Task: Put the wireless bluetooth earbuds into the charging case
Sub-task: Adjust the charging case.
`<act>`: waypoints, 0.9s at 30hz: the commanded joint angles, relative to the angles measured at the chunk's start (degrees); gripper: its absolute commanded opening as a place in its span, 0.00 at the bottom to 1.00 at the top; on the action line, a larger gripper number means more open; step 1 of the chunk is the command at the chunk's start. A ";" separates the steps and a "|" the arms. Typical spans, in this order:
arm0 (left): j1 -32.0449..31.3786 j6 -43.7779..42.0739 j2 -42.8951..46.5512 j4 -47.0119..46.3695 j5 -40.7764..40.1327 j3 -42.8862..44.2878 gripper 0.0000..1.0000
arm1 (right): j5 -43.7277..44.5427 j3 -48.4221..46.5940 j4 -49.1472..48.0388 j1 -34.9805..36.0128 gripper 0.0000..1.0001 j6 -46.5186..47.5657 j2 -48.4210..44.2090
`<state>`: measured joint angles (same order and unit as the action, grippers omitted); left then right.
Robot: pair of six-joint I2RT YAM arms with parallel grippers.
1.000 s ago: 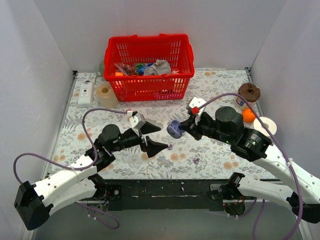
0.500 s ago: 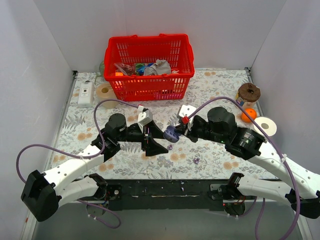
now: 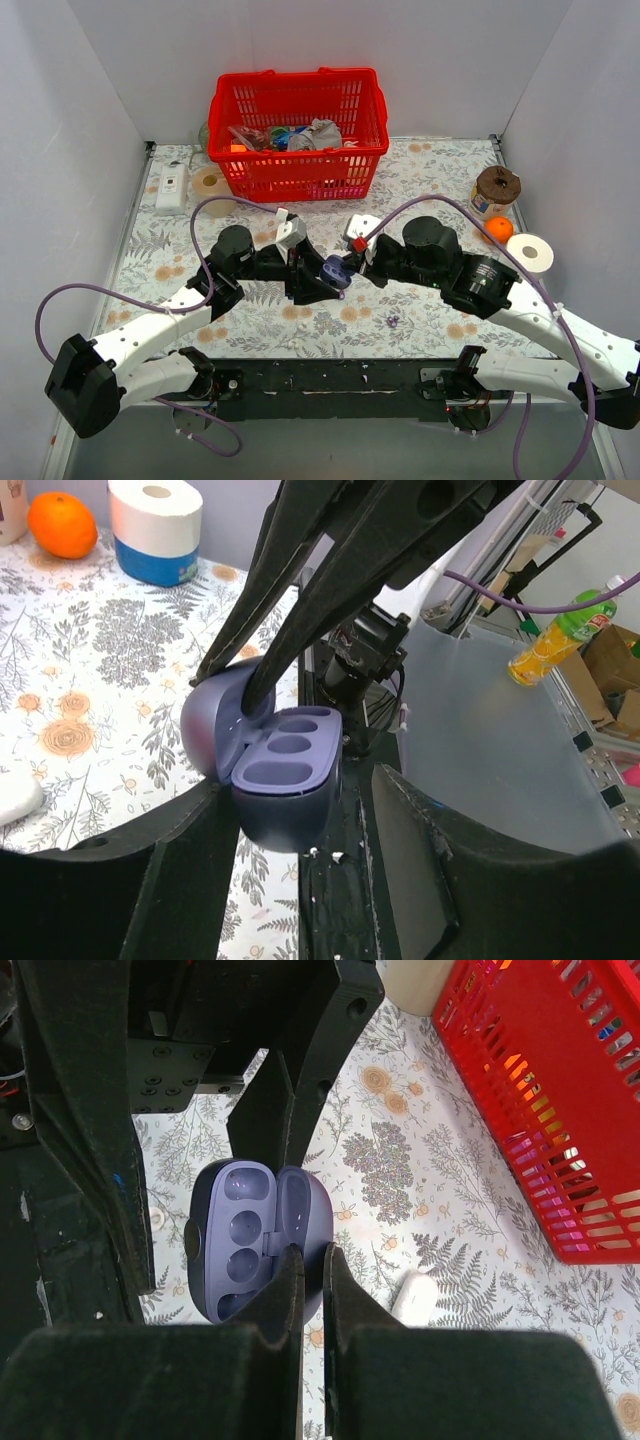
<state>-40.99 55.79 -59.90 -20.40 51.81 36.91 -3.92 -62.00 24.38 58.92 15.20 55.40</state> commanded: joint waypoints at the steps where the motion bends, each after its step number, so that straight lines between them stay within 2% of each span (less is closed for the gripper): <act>1: 0.30 0.11 0.66 -2.62 -0.48 -0.34 0.50 | 1.20 0.21 -4.25 0.50 0.01 -0.35 0.41; 8: 0.30 0.72 0.31 -3.50 0.04 -1.31 0.37 | 1.73 0.39 -4.08 0.94 0.01 -0.44 0.94; 12: 0.30 0.72 0.48 -3.77 -0.31 -1.75 0.24 | 1.81 0.12 -3.82 1.11 0.01 -0.26 1.20; 14: 0.30 1.42 0.57 -4.47 -0.31 -1.92 0.25 | 2.08 0.12 -3.73 1.29 0.01 -0.17 1.47; 15: 0.30 1.60 0.40 -4.64 -0.39 -1.92 0.28 | 2.16 0.21 -3.64 1.46 0.01 -0.17 1.47; 16: 0.30 1.69 0.31 -4.65 -0.31 -1.84 0.36 | 2.25 0.21 -3.64 1.47 0.01 -0.17 1.56; 20: 0.30 2.21 0.66 -4.73 -1.18 -2.27 0.48 | 2.60 0.12 -3.55 1.73 0.01 -0.26 1.47; 25: 0.30 2.40 0.66 -5.44 -1.10 -2.45 0.46 | 2.87 0.21 -3.55 1.90 0.01 -0.35 1.47; 26: 0.30 2.31 0.66 -5.09 -1.01 -2.54 0.44 | 2.87 0.12 -3.55 1.99 0.01 -0.43 1.56; 27: 0.30 2.31 0.57 -5.08 -0.84 -2.45 0.38 | 2.78 0.12 -3.38 2.08 0.01 -0.44 1.64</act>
<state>-40.62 58.22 -59.92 -24.25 51.09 34.83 -1.58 -61.98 23.44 60.47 15.16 57.08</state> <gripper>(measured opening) 0.449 0.061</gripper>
